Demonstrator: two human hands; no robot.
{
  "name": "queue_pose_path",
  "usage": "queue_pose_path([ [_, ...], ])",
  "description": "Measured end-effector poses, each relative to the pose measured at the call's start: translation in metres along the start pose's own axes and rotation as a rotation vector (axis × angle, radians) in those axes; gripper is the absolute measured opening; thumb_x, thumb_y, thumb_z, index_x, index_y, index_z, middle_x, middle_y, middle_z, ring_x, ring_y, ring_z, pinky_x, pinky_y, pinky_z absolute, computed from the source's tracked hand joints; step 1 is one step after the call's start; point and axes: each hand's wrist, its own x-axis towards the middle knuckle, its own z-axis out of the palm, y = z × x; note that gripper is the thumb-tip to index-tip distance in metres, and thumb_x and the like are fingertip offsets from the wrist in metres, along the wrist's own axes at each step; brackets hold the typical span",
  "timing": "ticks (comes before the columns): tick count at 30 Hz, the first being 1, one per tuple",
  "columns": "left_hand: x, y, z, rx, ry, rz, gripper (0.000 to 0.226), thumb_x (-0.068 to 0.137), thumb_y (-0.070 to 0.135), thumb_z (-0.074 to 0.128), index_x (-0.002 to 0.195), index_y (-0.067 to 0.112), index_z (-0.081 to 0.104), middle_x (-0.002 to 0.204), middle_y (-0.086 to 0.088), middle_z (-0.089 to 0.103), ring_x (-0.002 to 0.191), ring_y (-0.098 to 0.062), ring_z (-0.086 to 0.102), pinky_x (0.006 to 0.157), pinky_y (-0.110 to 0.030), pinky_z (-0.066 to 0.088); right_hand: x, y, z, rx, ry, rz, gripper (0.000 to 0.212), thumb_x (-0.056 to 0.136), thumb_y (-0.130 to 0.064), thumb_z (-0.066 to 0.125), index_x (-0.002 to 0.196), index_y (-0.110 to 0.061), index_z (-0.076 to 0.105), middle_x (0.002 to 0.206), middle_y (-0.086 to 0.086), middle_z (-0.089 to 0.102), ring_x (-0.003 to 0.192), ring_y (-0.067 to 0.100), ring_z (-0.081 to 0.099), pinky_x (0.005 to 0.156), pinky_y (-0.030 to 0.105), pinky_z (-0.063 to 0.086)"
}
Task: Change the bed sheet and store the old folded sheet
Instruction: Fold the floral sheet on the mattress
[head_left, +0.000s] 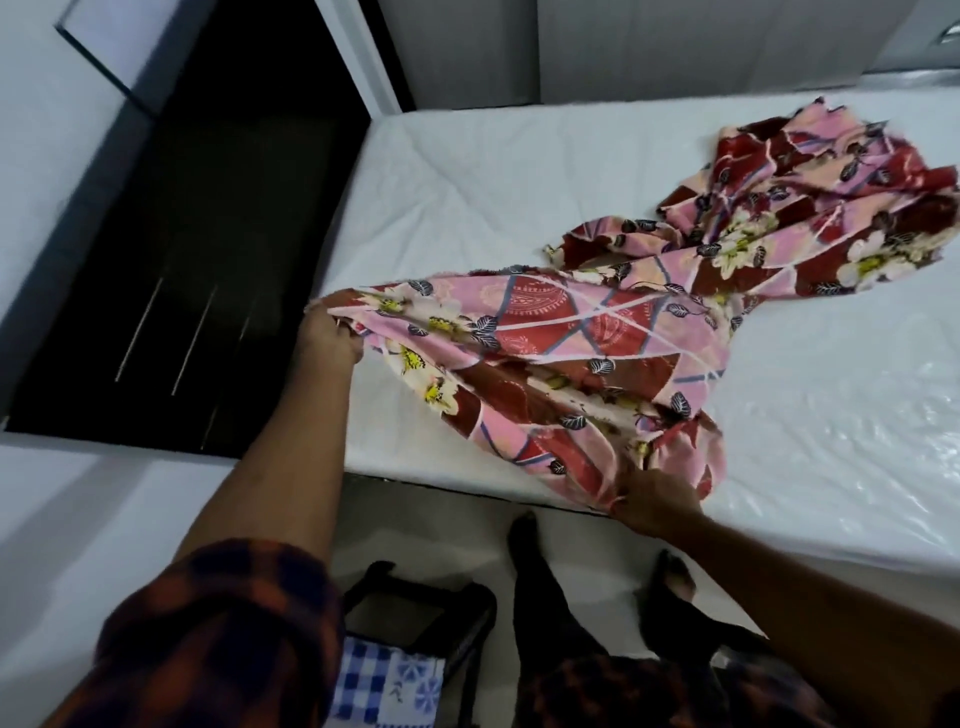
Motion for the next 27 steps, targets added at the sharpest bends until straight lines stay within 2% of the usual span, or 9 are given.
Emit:
queue_pose_path([
  [5, 0.082, 0.043, -0.03, 0.043, -0.028, 0.077, 0.042, 0.105, 0.018, 0.026, 0.129, 0.001, 0.056, 0.148, -0.016, 0.05, 0.136, -0.03, 0.049, 0.107, -0.041, 0.044, 0.003, -0.009, 0.016, -0.065, -0.014, 0.103, 0.052, 0.086, -0.063, 0.05, 0.135, -0.044, 0.049, 0.123, -0.001, 0.067, 0.114, 0.026, 0.064, 0.088, 0.034, 0.054],
  [7, 0.125, 0.051, -0.055, 0.059, -0.091, 0.099, 0.047, 0.104, 0.015, 0.024, 0.137, -0.004, 0.051, 0.148, -0.02, 0.047, 0.131, -0.034, 0.05, 0.106, -0.041, 0.043, 0.015, -0.02, 0.016, -0.023, 0.003, 0.112, 0.056, 0.085, -0.07, 0.05, 0.138, -0.055, 0.043, 0.125, -0.002, 0.066, 0.116, 0.024, 0.063, 0.089, 0.033, 0.053],
  [10, 0.159, 0.034, -0.1, 0.373, 0.089, 0.042, 0.04, 0.093, 0.0, 0.05, 0.132, 0.0, 0.059, 0.126, -0.011, 0.065, 0.106, -0.026, 0.066, 0.074, -0.023, 0.057, 0.033, -0.037, 0.014, 0.031, 0.0, 0.026, 0.056, 0.086, -0.069, 0.053, 0.14, -0.059, 0.041, 0.126, -0.003, 0.066, 0.111, 0.024, 0.065, 0.083, 0.035, 0.054],
  [12, 0.185, 0.012, -0.131, 0.458, 0.172, -0.005, 0.04, 0.098, -0.002, 0.047, 0.137, 0.002, 0.055, 0.133, -0.015, 0.06, 0.106, -0.023, 0.065, 0.063, -0.018, 0.057, 0.042, -0.046, 0.018, 0.123, -0.003, -0.042, 0.041, 0.095, -0.05, 0.059, 0.135, -0.05, 0.055, 0.129, -0.004, 0.067, 0.112, 0.025, 0.065, 0.083, 0.035, 0.053],
  [16, 0.181, -0.028, -0.13, 0.821, 0.484, 0.118, 0.059, 0.101, 0.038, 0.051, 0.145, -0.001, 0.044, 0.15, -0.023, 0.044, 0.136, -0.035, 0.045, 0.109, -0.034, 0.038, 0.051, -0.064, 0.027, 0.305, 0.185, -0.084, 0.031, 0.097, -0.027, 0.062, 0.126, -0.035, 0.068, 0.12, 0.006, 0.072, 0.107, 0.032, 0.067, 0.086, 0.037, 0.054],
  [18, 0.133, -0.063, -0.108, 0.951, 0.335, 0.367, 0.054, 0.098, 0.033, 0.054, 0.142, 0.002, 0.05, 0.145, -0.021, 0.052, 0.133, -0.033, 0.049, 0.107, -0.033, 0.038, 0.051, -0.076, 0.026, 0.344, 0.232, -0.066, 0.029, 0.097, -0.024, 0.061, 0.124, -0.029, 0.07, 0.117, 0.01, 0.072, 0.104, 0.032, 0.068, 0.088, 0.035, 0.051],
  [22, 0.063, -0.152, -0.087, 1.433, -0.419, 0.675, 0.052, 0.094, 0.033, 0.06, 0.142, 0.015, 0.052, 0.144, -0.014, 0.053, 0.136, -0.035, 0.045, 0.109, -0.044, 0.039, 0.052, -0.088, 0.024, 0.248, 0.205, -0.136, 0.03, 0.098, -0.034, 0.059, 0.125, -0.028, 0.068, 0.118, 0.008, 0.072, 0.105, 0.032, 0.068, 0.086, 0.037, 0.053],
  [25, 0.056, -0.198, -0.071, 1.588, -0.601, 0.577, 0.067, 0.093, 0.051, 0.046, 0.152, 0.019, 0.041, 0.154, -0.015, 0.042, 0.142, -0.039, 0.035, 0.116, -0.052, 0.03, 0.05, -0.076, 0.022, 0.165, 0.135, -0.188, 0.045, 0.09, -0.058, 0.056, 0.125, -0.031, 0.064, 0.115, 0.002, 0.073, 0.101, 0.028, 0.07, 0.081, 0.034, 0.053],
  [27, 0.056, -0.22, -0.063, 1.686, -0.618, 0.355, 0.073, 0.099, 0.059, 0.043, 0.16, 0.028, 0.018, 0.166, -0.012, 0.015, 0.152, -0.038, 0.014, 0.121, -0.053, 0.013, 0.048, -0.061, 0.027, 0.118, 0.132, -0.219, 0.055, 0.082, -0.065, 0.056, 0.125, -0.031, 0.061, 0.11, -0.002, 0.074, 0.096, 0.028, 0.071, 0.074, 0.034, 0.052],
])
